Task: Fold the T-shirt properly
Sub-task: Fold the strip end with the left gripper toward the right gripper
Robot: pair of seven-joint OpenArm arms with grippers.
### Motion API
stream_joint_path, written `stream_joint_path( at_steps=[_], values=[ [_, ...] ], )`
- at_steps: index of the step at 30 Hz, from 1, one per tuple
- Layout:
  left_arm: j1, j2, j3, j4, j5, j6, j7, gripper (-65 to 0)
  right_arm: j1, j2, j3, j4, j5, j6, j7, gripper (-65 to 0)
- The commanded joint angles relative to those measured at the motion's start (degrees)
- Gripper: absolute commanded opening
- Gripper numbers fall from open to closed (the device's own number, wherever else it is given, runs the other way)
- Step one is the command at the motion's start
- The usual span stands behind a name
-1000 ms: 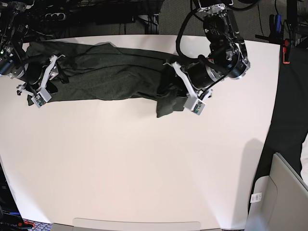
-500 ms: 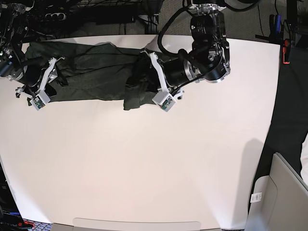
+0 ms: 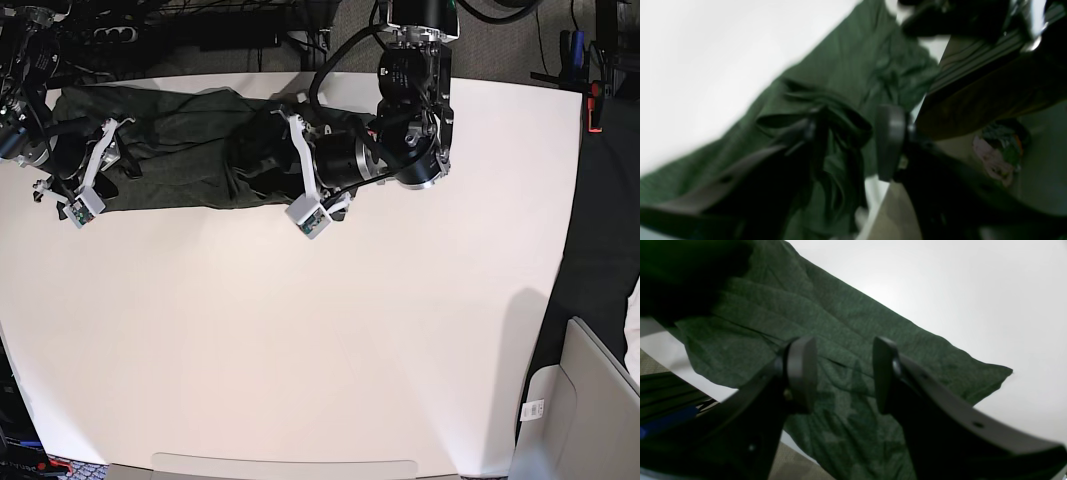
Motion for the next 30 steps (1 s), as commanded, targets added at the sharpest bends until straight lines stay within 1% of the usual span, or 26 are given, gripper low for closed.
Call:
stream_joint_path(
  at_steps=[1, 4, 7, 9, 11, 12, 13, 15, 16, 17, 18, 20, 23, 27, 30],
  values=[
    [-1.06, 0.4, -0.12, 0.78, -1.03, -0.56, 0.08, -38.1, 0.55, 1.0, 0.59, 0.76, 0.84, 0.12, 0.77, -37.8],
    [-1.94, 0.06, -1.36, 0.69, -1.03, -0.56, 0.25, -37.8, 0.55, 1.0, 0.59, 0.76, 0.84, 0.12, 0.77, -37.8],
    [-2.03, -1.08, -7.25, 1.13, -1.03, -0.56, 0.6, -37.8, 0.55, 1.0, 0.85, 0.76, 0.93, 0.12, 0.77, -37.8],
    [-1.59, -3.81, -12.08, 1.84, -1.29, -0.56, 0.69, -37.8, 0.46, 1.0, 1.73, 0.76, 0.93, 0.12, 0.68, -37.8],
    [-1.41, -6.53, -14.81, 1.75, -1.38, -0.56, 0.69, -37.7, 0.46, 1.0, 2.17, 0.76, 0.93, 0.12, 0.68, -37.8],
    [-1.15, -8.56, -15.51, 1.66, -1.38, -0.56, 0.69, -37.6, 0.46, 1.0, 2.17, 0.76, 0.93, 0.12, 0.68, -37.8],
    [-0.45, -9.96, -15.95, 1.66, -1.38, 1.24, 0.69, -37.6, 0.46, 1.0, 2.17, 0.76, 0.93, 0.12, 0.68, -37.8],
    [0.87, -11.46, -16.12, 1.66, -1.46, 4.85, 0.69, -37.1, 0.46, 1.0, 2.17, 0.76, 0.93, 0.12, 0.68, -37.8],
    [1.4, -11.81, -16.21, 1.48, -1.46, 6.69, 0.69, -36.1, 0.46, 1.0, 2.08, 0.76, 0.93, 0.12, 0.68, -37.8],
    [1.93, -11.9, -16.21, 1.13, -1.46, 7.75, 0.69, -34.7, 0.55, 1.0, 1.9, 0.76, 0.93, 0.12, 0.68, -37.8],
    [2.63, -11.9, -16.21, 0.69, -1.55, 7.84, 0.69, -33.2, 0.73, 1.0, 1.82, 0.76, 0.93, 0.12, 0.68, -37.8],
    [3.69, -11.63, -16.21, -0.19, -1.55, 7.13, 0.69, -30.6, 0.81, 1.0, 1.73, 0.76, 0.93, 0.12, 0.68, -37.8],
    [4.39, -11.55, -15.86, -2.82, -1.64, 6.25, 0.6, -28.6, 0.81, 1.0, 1.82, 0.76, 0.93, 0.12, 0.68, -37.8],
    [4.21, -11.63, -16.21, -9.33, -4.72, 6.25, -0.01, -25.0, 0.55, 1.0, 2.08, 0.76, 0.93, 0.12, 0.68, -37.8],
    [3.33, -11.63, -16.12, -12.05, -5.24, 6.17, -1.68, -24.5, 0.46, 1.18, 2.08, 0.76, 0.93, 0.12, 0.59, -37.8]
  ],
)
